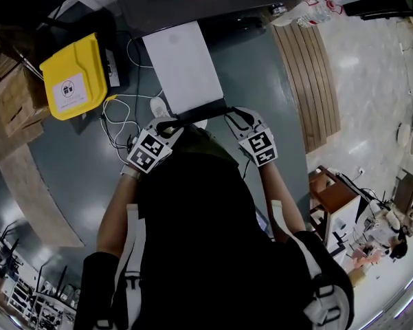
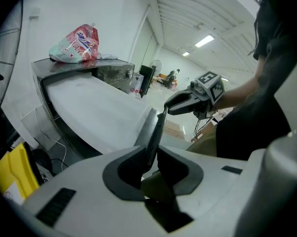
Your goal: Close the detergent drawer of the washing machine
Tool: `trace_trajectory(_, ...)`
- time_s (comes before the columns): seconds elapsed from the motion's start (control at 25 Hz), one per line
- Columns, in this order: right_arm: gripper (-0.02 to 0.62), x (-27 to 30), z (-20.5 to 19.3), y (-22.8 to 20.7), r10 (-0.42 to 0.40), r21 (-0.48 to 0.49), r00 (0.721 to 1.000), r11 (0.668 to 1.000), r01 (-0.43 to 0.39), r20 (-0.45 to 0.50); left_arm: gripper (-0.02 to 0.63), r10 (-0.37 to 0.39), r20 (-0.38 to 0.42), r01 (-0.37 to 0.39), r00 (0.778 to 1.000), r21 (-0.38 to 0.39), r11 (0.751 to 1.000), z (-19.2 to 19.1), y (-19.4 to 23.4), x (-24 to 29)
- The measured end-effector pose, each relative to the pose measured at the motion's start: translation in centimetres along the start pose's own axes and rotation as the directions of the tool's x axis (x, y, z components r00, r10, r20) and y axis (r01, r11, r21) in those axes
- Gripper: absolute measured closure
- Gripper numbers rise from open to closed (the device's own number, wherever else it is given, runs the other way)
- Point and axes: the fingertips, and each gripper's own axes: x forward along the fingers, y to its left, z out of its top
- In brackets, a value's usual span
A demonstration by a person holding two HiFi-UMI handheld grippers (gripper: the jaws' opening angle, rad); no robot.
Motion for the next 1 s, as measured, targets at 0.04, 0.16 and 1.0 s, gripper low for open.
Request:
trace_trajectory(0.04, 0.468, 0.0, 0.1, 0.0, -0.003, 0.0, 1.0, 1.0, 0.003, -0.001, 0.526, -0.007, 0.0, 0.007, 1.0, 0.004, 1.0, 0.1, 0.0, 0.0)
trace_trajectory(0.16, 0.468, 0.0, 0.3, -0.1, -0.01, 0.002, 1.0, 1.0, 0.01, -0.005, 0.53, -0.028, -0.005, 0.028, 1.0, 0.017, 0.999, 0.3, 0.1, -0.2)
trace_trajectory(1.0, 0.468, 1.3, 6.1, -2.5, -0.098, 0.019, 0.993, 0.995, 0.097, 0.066, 0.543, -0.042, 0.066, 0.04, 0.997, 0.039, 0.998, 4.3, 4.3, -2.5)
